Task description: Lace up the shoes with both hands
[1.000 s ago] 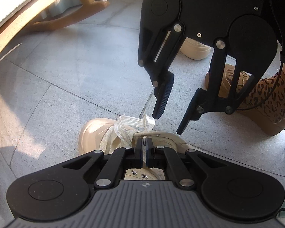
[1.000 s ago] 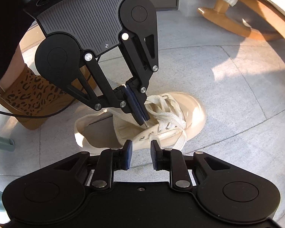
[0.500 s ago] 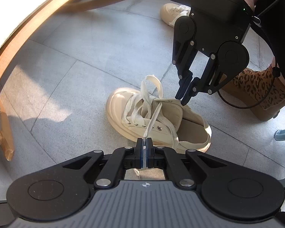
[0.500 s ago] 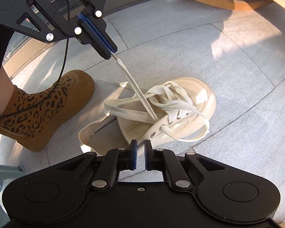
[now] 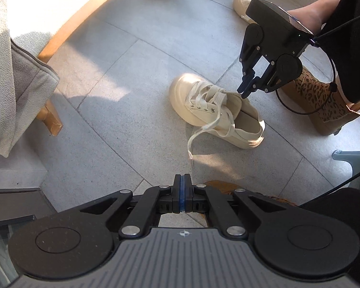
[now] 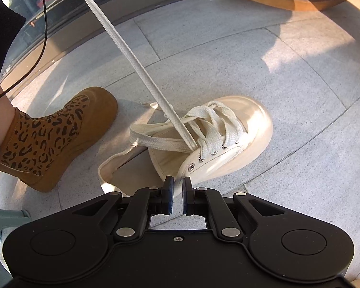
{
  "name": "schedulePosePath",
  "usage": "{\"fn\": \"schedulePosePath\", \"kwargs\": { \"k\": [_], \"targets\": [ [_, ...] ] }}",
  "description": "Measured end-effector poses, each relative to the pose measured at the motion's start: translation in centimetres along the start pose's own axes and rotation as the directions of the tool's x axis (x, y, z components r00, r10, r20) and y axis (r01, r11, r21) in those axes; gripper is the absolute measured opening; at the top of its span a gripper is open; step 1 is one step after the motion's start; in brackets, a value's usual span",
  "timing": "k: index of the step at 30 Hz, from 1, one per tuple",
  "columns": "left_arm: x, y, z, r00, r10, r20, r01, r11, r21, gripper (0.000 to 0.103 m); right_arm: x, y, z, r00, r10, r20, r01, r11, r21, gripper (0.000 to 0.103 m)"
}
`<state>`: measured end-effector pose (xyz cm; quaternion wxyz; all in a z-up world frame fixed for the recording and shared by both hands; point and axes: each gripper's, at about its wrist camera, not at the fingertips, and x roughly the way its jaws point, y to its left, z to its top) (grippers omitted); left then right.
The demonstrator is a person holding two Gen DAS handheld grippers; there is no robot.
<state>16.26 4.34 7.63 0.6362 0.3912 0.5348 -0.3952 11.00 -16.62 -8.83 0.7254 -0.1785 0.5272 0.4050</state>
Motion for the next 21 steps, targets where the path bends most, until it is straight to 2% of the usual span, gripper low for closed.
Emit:
{"fn": "schedulePosePath", "kwargs": {
  "k": [5,9,11,15,18,21],
  "targets": [
    [0.7,0.1,0.0,1.0,0.011,-0.003,-0.011,1.0,0.016,0.0,0.0,0.0,0.0,1.0,0.002,0.004,-0.002,1.0,-0.001,0.005],
    [2.7,-0.4,0.3,0.999,-0.031,0.027,0.031,0.999,0.024,0.0,-0.5,0.0,-0.1,1.0,0.001,0.005,-0.001,1.0,-0.021,0.006],
    [3.5,-0.3,0.6,0.996,-0.067,0.065,0.067,0.998,0.01,0.01,-1.0,0.0,0.0,1.0,0.006,0.018,-0.006,1.0,-0.026,0.008],
    [5.8,-0.6,2.0,0.979,-0.136,0.153,0.137,0.991,0.0,0.029,-1.8,-0.1,0.6,0.997,0.022,0.074,-0.021,1.0,-0.012,0.011],
    [8.2,-1.5,3.1,0.954,-0.21,0.216,0.208,0.978,0.034,0.03,-1.7,0.2,1.3,0.996,0.029,0.079,-0.028,0.999,-0.023,0.012],
    [11.4,-3.6,4.1,0.947,-0.24,0.213,0.222,0.97,0.103,0.029,-1.1,0.6,1.5,0.998,0.016,0.061,-0.013,0.999,-0.051,0.012]
  ]
}}
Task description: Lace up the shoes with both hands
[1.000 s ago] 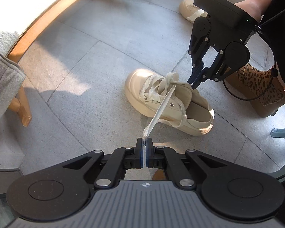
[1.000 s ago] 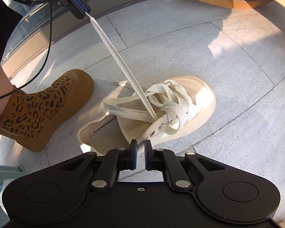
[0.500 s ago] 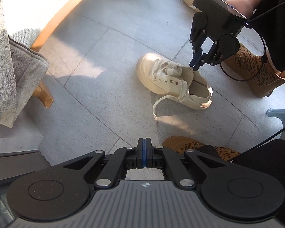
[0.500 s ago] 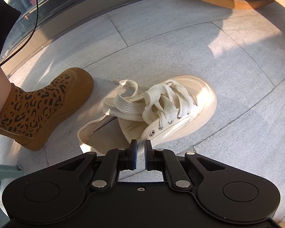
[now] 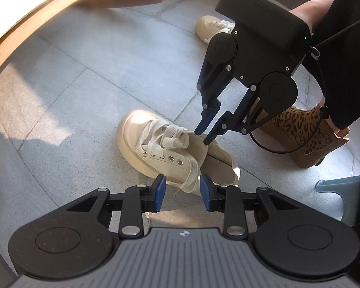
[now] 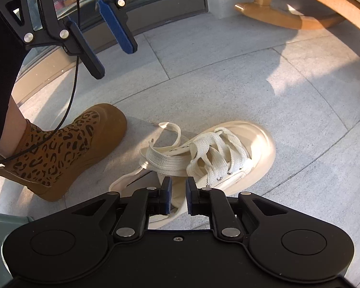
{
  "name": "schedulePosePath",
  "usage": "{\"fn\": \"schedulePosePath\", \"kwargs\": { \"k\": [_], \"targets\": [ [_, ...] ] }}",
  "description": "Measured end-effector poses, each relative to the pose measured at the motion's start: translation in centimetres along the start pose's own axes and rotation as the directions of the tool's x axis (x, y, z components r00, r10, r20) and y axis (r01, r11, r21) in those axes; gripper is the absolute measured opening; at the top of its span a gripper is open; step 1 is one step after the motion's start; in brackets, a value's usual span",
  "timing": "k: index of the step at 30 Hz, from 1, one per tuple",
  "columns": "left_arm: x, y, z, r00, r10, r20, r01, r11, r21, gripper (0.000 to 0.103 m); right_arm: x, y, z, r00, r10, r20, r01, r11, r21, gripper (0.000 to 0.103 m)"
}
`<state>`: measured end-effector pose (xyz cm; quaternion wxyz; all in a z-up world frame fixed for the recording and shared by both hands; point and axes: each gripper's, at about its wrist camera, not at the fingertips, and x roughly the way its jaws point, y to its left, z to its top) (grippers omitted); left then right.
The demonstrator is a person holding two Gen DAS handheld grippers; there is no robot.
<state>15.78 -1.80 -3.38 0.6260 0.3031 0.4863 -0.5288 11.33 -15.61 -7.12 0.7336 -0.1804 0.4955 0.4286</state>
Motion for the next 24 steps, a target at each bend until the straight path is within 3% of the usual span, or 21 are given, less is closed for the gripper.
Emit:
{"fn": "schedulePosePath", "kwargs": {
  "k": [2,10,12,15,18,24],
  "targets": [
    [2.4,-0.8,0.0,1.0,-0.013,-0.004,0.013,0.999,0.047,0.029,0.1,0.2,0.0,1.0,-0.008,-0.001,0.008,1.0,-0.01,0.013],
    [5.8,-0.6,-0.2,1.0,-0.025,0.011,0.025,1.0,0.004,0.026,0.2,0.5,0.0,1.0,-0.014,-0.004,0.014,1.0,-0.01,0.014],
    [6.2,-0.3,-0.3,1.0,-0.014,-0.003,0.014,1.0,-0.009,0.017,0.2,0.5,0.0,1.0,-0.016,-0.005,0.016,1.0,-0.017,0.014],
    [6.2,0.3,-0.5,1.0,-0.03,0.006,0.03,0.998,-0.06,0.009,0.2,0.5,0.0,1.0,-0.016,-0.003,0.016,1.0,-0.015,0.014],
    [5.6,0.0,-0.4,1.0,-0.022,0.016,0.023,0.998,-0.051,0.002,0.2,0.5,-0.1,1.0,-0.016,-0.003,0.016,1.0,-0.011,0.014],
    [3.7,0.0,-0.1,0.999,0.014,0.043,-0.012,0.998,-0.054,0.002,0.3,0.6,-0.2,0.999,-0.029,-0.013,0.029,0.999,-0.017,0.014]
  ]
}}
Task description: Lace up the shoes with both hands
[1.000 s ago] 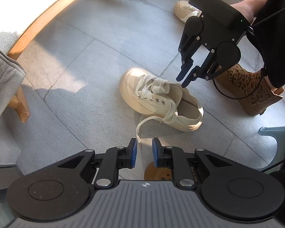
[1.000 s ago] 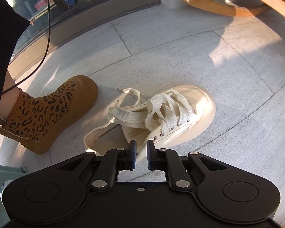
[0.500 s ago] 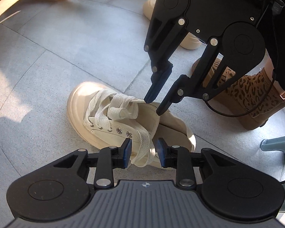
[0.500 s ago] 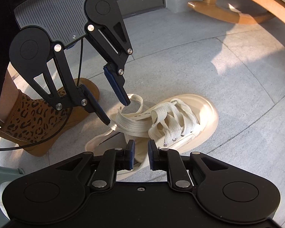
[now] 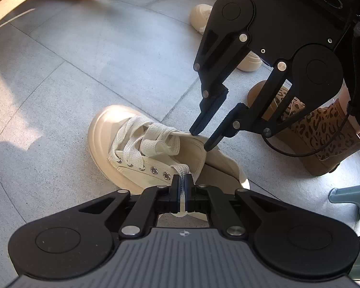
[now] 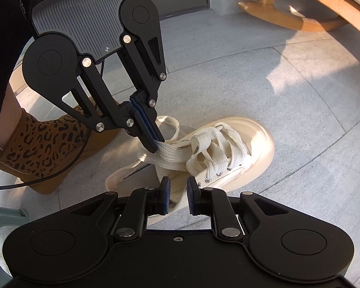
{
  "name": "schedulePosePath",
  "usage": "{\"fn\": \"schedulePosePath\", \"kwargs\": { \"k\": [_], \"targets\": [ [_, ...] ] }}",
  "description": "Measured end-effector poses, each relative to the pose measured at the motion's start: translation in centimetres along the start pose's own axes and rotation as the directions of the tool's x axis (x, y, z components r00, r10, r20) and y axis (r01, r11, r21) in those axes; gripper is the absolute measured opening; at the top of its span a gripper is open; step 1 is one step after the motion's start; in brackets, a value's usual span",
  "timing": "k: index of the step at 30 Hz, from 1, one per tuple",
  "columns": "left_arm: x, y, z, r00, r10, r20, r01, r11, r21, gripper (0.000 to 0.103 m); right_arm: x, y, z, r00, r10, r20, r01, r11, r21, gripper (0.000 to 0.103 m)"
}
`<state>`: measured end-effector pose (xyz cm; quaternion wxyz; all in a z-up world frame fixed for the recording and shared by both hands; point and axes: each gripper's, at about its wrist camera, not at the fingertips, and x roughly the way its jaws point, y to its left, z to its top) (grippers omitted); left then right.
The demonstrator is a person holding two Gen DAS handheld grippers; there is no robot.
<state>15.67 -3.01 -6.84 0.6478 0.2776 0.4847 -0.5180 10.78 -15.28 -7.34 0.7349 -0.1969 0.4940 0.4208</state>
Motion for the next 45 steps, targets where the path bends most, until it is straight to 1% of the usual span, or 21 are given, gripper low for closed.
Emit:
{"fn": "schedulePosePath", "kwargs": {
  "k": [3,6,10,14,17,21,22,23,25,26,28,29,31,32,33,34,35,38,40,43,45],
  "targets": [
    [-0.8,0.6,-0.1,0.999,0.053,-0.014,-0.053,0.999,-0.012,0.002,-0.1,0.1,-0.1,1.0,-0.006,-0.001,0.006,1.0,-0.005,0.014],
    [-0.8,1.7,-0.4,0.992,0.115,-0.045,-0.116,0.993,-0.015,0.002,-0.1,0.1,0.0,1.0,-0.007,-0.005,0.006,1.0,-0.016,0.014],
    [-0.2,2.6,-0.6,0.976,0.196,-0.1,-0.194,0.981,0.026,0.002,0.0,0.5,0.3,0.999,-0.028,-0.016,0.027,0.998,-0.049,0.014],
    [0.4,3.7,-0.9,0.964,0.233,-0.125,-0.23,0.973,0.033,0.002,0.0,0.7,0.3,0.999,-0.048,-0.022,0.046,0.996,-0.077,0.014],
    [1.6,4.7,-1.6,0.943,0.285,-0.172,-0.279,0.959,0.056,0.002,0.0,0.8,0.4,0.999,-0.036,-0.016,0.035,0.996,-0.081,0.014],
    [2.5,6.2,-2.8,0.925,0.305,-0.227,-0.31,0.951,0.015,0.002,-0.2,1.3,0.6,1.0,-0.009,0.014,0.011,0.991,-0.131,0.014],
    [2.6,6.4,-3.0,0.923,0.305,-0.234,-0.313,0.95,0.003,0.004,-0.2,1.5,0.7,1.0,-0.004,0.017,0.006,0.989,-0.147,0.014],
    [2.6,6.6,-3.2,0.922,0.3,-0.244,-0.311,0.95,-0.01,0.008,-0.1,1.7,0.8,1.0,0.001,0.019,0.003,0.986,-0.164,0.014],
    [2.5,6.6,-3.4,0.913,0.316,-0.257,-0.33,0.944,-0.009,0.012,0.1,2.0,1.0,1.0,0.005,0.016,-0.002,0.984,-0.18,0.014],
    [2.5,6.6,-3.4,0.904,0.334,-0.268,-0.348,0.938,-0.004,0.02,0.3,2.1,1.1,1.0,0.006,0.014,-0.003,0.983,-0.185,0.014],
    [2.4,6.5,-3.6,0.895,0.352,-0.274,-0.366,0.931,0.001,0.028,0.5,2.2,1.2,1.0,0.005,0.007,-0.004,0.981,-0.194,0.014],
    [2.0,6.4,-3.6,0.904,0.338,-0.26,-0.352,0.936,-0.006,0.028,0.7,2.3,1.3,1.0,0.007,0.004,-0.007,0.98,-0.2,0.014],
    [1.1,6.1,-3.6,0.937,0.274,-0.214,-0.289,0.957,-0.04,0.028,1.1,2.5,1.3,1.0,0.009,-0.004,-0.01,0.975,-0.221,0.014],
    [0.7,5.8,-3.5,0.951,0.242,-0.194,-0.255,0.966,-0.045,0.028,1.3,2.7,1.3,1.0,0.006,-0.009,-0.008,0.971,-0.239,0.017],
    [0.2,5.2,-3.3,0.969,0.189,-0.161,-0.197,0.98,-0.034,0.028,1.5,2.8,1.2,1.0,0.003,-0.013,-0.006,0.968,-0.252,0.02],
    [0.0,4.4,-3.2,0.977,0.156,-0.145,-0.159,0.987,-0.009,0.028,1.8,3.0,1.1,1.0,-0.007,-0.018,0.001,0.961,-0.278,0.024],
    [-0.1,3.7,-3.0,0.983,0.126,-0.134,-0.125,0.992,0.018,0.028,2.0,3.3,1.1,1.0,-0.019,-0.023,0.011,0.951,-0.309,0.028],
    [0.0,1.4,-2.5,0.992,0.052,-0.117,-0.041,0.994,0.097,0.028,2.7,3.9,0.9,0.998,-0.052,-0.024,0.038,0.92,-0.391,0.028],
    [0.7,0.1,-2.3,0.993,0.023,-0.12,-0.01,0.993,0.115,0.028,3.1,4.1,1.0,0.998,-0.055,-0.024,0.04,0.904,-0.425,0.028],
    [1.0,-0.8,-2.2,0.995,-0.003,-0.104,0.014,0.994,0.11,0.028,3.9,4.3,1.2,0.999,-0.042,-0.033,0.023,0.89,-0.455,0.027],
    [1.1,-1.2,-2.2,0.996,-0.011,-0.09,0.021,0.994,0.108,0.028,4.2,4.5,1.2,0.998,-0.052,-0.033,0.031,0.881,-0.472,0.01]
  ]
}}
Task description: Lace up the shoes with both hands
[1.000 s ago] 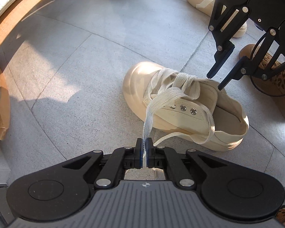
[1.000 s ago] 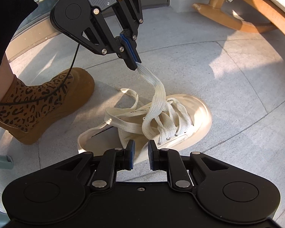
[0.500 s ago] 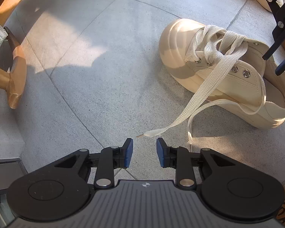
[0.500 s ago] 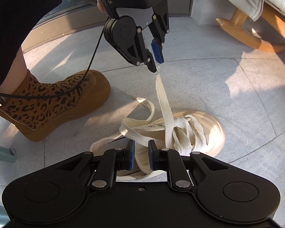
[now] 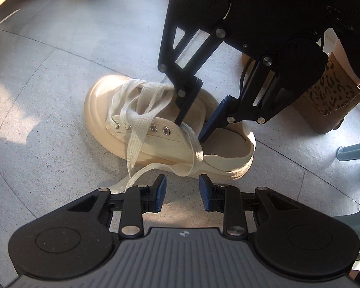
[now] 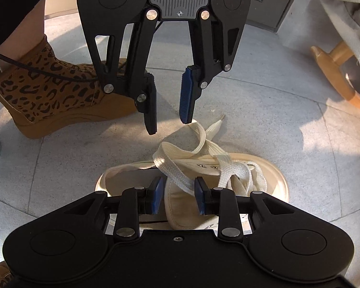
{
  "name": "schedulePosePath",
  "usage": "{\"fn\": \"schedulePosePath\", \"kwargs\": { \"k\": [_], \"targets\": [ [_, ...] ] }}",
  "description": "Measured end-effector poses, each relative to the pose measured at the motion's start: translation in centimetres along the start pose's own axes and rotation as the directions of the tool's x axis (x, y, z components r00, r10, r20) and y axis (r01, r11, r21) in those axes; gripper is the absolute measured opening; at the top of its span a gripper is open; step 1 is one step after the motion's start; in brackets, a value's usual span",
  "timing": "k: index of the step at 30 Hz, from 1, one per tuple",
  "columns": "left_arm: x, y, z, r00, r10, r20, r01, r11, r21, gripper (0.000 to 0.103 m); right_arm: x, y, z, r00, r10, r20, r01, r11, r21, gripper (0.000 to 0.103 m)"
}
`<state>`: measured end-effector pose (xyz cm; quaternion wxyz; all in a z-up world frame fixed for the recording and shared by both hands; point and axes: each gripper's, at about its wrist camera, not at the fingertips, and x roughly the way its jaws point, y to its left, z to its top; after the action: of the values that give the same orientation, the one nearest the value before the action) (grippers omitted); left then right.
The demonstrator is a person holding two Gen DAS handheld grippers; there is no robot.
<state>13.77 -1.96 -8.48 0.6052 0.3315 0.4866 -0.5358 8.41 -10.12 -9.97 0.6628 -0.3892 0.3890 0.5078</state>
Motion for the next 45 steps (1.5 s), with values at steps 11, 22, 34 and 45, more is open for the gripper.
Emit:
{"fn": "schedulePosePath", "kwargs": {
  "k": [11,22,34,45],
  "targets": [
    [-0.1,-1.6,1.5,0.995,0.065,0.081,-0.073,0.992,0.098,0.036,-3.3,-2.5,0.2,0.997,0.023,0.075,-0.034,0.987,0.159,0.002],
    [-1.2,-0.5,2.3,0.986,0.069,0.15,-0.063,0.997,-0.043,0.008,-4.3,-3.7,0.0,0.996,-0.028,0.086,0.01,0.98,0.2,0.002],
    [-1.6,2.3,-0.4,0.953,0.296,-0.061,-0.299,0.953,-0.055,0.004,-4.2,-4.2,-0.3,0.996,-0.068,0.051,0.056,0.976,0.208,0.002],
    [-1.0,2.7,-1.8,0.962,0.254,-0.1,-0.258,0.965,-0.036,0.012,-4.0,-4.2,-0.2,0.997,-0.063,0.034,0.055,0.977,0.204,0.002]
  ]
}}
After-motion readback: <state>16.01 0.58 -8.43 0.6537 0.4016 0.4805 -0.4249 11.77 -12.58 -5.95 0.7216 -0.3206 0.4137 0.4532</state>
